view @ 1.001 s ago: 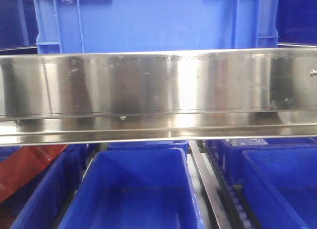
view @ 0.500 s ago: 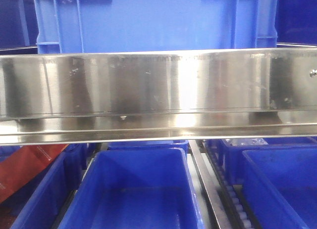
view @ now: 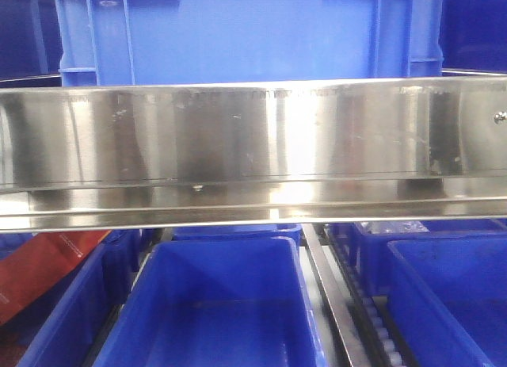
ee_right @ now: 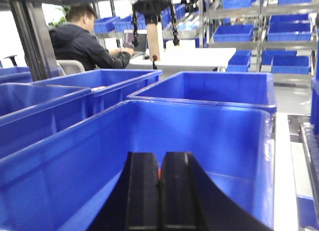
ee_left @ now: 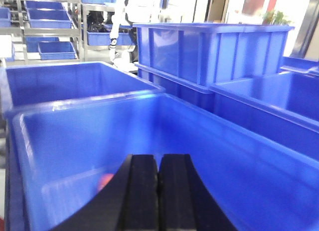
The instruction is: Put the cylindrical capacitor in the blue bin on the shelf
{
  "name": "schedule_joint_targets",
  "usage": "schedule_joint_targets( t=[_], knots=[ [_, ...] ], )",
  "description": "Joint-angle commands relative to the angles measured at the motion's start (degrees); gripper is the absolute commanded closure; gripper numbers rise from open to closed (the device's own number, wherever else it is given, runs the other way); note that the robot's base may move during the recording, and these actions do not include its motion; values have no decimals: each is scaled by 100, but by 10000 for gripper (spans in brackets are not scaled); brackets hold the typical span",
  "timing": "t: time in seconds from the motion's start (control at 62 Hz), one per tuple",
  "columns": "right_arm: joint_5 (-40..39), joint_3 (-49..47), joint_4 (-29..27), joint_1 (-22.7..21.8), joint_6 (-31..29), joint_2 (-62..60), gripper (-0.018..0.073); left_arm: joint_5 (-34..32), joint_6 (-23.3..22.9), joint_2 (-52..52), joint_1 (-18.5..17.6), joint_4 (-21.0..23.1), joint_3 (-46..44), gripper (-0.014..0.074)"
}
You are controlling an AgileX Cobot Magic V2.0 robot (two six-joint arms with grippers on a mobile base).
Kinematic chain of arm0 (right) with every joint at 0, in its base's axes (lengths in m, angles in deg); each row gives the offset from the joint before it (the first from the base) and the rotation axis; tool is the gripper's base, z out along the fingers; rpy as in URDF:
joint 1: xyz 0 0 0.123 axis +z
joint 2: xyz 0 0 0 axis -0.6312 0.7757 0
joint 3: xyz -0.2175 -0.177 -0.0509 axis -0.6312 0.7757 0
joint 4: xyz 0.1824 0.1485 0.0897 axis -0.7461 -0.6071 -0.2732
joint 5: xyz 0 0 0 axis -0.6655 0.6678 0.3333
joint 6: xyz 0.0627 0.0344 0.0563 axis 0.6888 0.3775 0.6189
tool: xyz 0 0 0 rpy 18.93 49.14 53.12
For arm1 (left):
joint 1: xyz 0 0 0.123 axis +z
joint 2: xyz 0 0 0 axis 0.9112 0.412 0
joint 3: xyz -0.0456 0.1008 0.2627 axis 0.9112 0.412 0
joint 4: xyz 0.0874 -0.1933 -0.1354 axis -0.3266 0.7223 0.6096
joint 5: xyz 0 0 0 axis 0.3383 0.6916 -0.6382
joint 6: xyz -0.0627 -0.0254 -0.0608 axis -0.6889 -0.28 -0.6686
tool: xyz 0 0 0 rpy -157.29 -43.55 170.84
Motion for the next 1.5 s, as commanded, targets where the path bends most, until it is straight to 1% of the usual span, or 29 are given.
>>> schedule_joint_targets(
  t=[0.0, 0.161, 0.323, 0.403, 0.516, 0.613, 0.775, 1.21, 1.275, 1.356, 1.485],
  knots=[
    [-116, 432, -4, -2, -52, -403, 727, -244, 1, -418, -39, 79, 493, 706],
    [-421, 1550, 21, -2, -52, -1274, 727, -633, 1, -1408, -39, 79, 1857, 707],
    [-482, 2504, 158, -2, -52, -2181, 727, -716, 1, -2534, -39, 79, 3086, 707],
    [-482, 2850, 158, -2, -52, -2634, 727, -716, 1, -2991, -39, 79, 3550, 707],
    [-482, 3146, 158, -2, -52, -3135, 727, -716, 1, -3574, -39, 79, 3944, 707],
    [-446, 3237, 158, -2, -52, -3423, 727, -716, 1, -3901, -39, 79, 4136, 707],
    [-457, 3237, 158, -2, -52, -3630, 727, -740, 1, -4222, -39, 79, 4198, 707],
    [-457, 3275, 158, -17, -52, -3643, 727, -740, 1, -4272, -39, 79, 4198, 707],
    [-457, 3392, 158, -117, -52, -3707, 727, -740, 1, -4272, -39, 79, 4198, 707],
    [-457, 3700, 451, -376, -52, -3849, 727, -740, 1, -4272, -39, 79, 4198, 707],
    [-468, 4310, 684, -1074, -19, -4193, 727, -740, 1, -4272, -39, 79, 4198, 707]
  ],
)
